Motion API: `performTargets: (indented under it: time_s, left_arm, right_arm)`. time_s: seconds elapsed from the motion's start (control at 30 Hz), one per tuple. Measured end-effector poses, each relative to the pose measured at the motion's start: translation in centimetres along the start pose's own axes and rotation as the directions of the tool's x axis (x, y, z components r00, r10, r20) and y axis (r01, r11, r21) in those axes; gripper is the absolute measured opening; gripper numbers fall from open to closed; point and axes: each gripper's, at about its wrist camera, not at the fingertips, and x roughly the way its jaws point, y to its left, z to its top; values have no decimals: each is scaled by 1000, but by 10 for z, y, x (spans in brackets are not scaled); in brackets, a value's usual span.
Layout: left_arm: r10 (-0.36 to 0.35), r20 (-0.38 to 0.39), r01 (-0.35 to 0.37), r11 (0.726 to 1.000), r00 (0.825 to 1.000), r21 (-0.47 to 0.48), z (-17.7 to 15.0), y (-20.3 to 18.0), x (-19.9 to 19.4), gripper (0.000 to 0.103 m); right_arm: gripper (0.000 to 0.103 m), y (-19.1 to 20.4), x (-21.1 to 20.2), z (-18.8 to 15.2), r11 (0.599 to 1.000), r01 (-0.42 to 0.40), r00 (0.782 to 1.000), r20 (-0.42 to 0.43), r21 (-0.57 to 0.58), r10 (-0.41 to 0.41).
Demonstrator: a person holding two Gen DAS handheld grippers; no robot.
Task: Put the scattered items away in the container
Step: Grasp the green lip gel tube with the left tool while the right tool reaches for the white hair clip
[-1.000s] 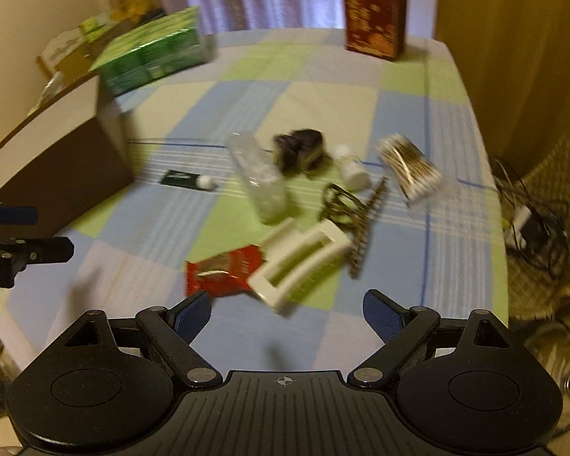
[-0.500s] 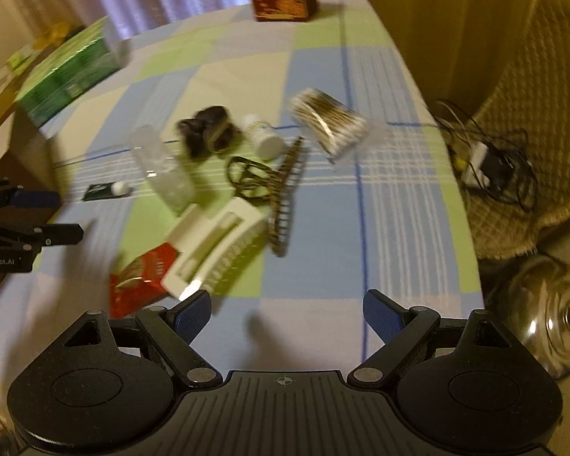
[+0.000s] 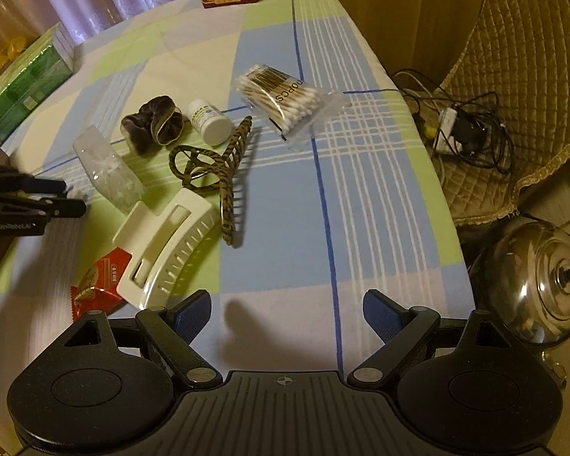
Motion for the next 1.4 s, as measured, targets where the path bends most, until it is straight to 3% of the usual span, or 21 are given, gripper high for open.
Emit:
performTargets:
  time_s: [0.37,0.53,0.7,0.73,0.93,1.07,1.27,1.3,1.33,1.4]
  left_arm:
    - [10,-66,-23,980,998,-200,-36,-1,-23,17]
    - [-10,-57,-8,953,998,-304,-36,7,-24,20]
    - [3,-34,-13,960,999,-281,-19,6,-13,22]
    - [6,-33,-15,961,999,-276,-17,6,-12,15]
    - [9,-24,-15,962,1000,-274,-30,-2,-19,13]
    - [15,-36,-26,944,999,-329,-47,-3,-29,13]
    - [27,-48,-44,923,998,-382,-62,-2,-38,12]
    - [28,-47,-44,921,998,-386,-64,-2,-39,12]
    - [29,-46,-45,920,999,-389,-65,-2,-40,13]
    - [29,-43,-44,917,999,-396,-66,-3,-40,13]
  right_arm:
    - [92,1,8,14,999,-12,1000,1,-40,12]
    - [92,4,9,16,998,-28,1000,5,-63,28]
    - [92,7,4,17,997,-47,999,20,-53,48]
    - [92,8,3,17,997,-53,998,23,-50,54]
    - [92,17,-4,18,991,-135,990,41,8,135]
    - [92,29,-2,17,976,-213,976,53,47,211]
    - [92,51,14,14,973,-202,979,50,114,198]
    - [87,52,16,13,972,-196,980,57,131,190]
    - [64,54,18,12,970,-195,980,61,145,188]
    - [60,54,24,13,963,-192,981,59,187,184]
